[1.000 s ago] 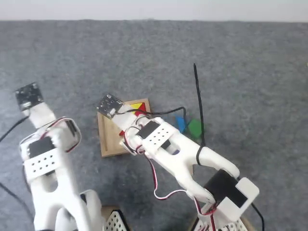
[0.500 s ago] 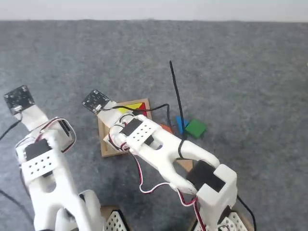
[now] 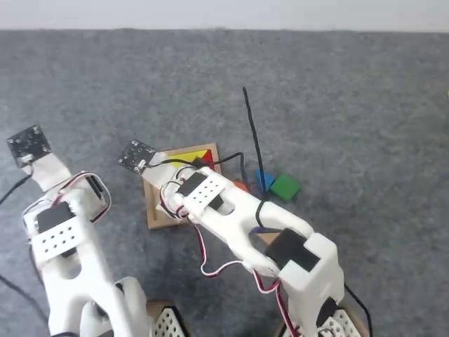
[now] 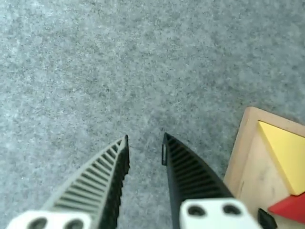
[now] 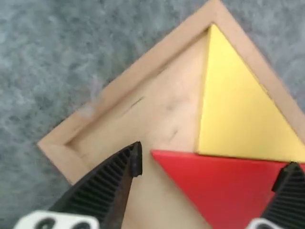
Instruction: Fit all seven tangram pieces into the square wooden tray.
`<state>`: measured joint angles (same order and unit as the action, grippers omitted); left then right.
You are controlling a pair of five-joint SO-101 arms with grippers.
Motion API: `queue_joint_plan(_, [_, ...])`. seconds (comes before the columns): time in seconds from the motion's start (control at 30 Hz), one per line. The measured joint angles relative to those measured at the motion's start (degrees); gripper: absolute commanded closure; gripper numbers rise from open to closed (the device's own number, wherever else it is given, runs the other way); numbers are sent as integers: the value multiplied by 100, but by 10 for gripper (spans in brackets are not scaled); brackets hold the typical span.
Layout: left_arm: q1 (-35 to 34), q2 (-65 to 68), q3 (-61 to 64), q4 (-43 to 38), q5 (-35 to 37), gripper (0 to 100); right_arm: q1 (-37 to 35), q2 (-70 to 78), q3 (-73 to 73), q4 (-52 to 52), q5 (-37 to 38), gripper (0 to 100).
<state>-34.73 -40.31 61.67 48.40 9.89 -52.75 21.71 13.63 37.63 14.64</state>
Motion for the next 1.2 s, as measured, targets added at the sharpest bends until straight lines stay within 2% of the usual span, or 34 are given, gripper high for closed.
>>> queue_joint_plan(0.2, [9,0,0,0,9,884,202,105,-149,-18,475,575])
queue_joint_plan(0.5, [0,0,0,0,9,885,598,-255,0,-9,774,575])
queue_joint_plan(1.2, [0,0,0,0,9,885,1574,-2224,897,-9,844,575])
